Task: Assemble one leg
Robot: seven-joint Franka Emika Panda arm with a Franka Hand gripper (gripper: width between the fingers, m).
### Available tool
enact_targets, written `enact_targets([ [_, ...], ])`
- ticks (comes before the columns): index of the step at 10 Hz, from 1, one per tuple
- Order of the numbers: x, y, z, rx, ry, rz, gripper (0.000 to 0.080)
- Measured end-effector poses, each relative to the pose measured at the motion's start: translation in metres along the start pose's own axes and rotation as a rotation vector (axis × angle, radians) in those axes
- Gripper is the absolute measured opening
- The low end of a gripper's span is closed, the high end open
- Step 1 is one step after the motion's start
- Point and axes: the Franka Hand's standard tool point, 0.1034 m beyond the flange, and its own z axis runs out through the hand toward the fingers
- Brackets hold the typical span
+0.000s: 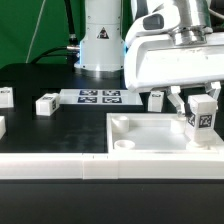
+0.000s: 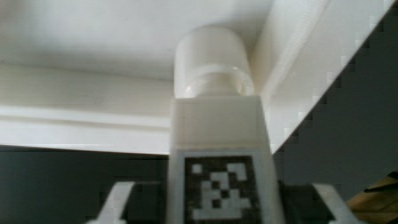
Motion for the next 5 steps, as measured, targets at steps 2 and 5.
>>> enact_targets([
  [2,-0.0001,0.0004,0.0001,-0.003,0.018,0.000,0.0291],
  [5,-0.0007,0.0003,0.0005,-0.003,0.015,0.000,0.0586],
])
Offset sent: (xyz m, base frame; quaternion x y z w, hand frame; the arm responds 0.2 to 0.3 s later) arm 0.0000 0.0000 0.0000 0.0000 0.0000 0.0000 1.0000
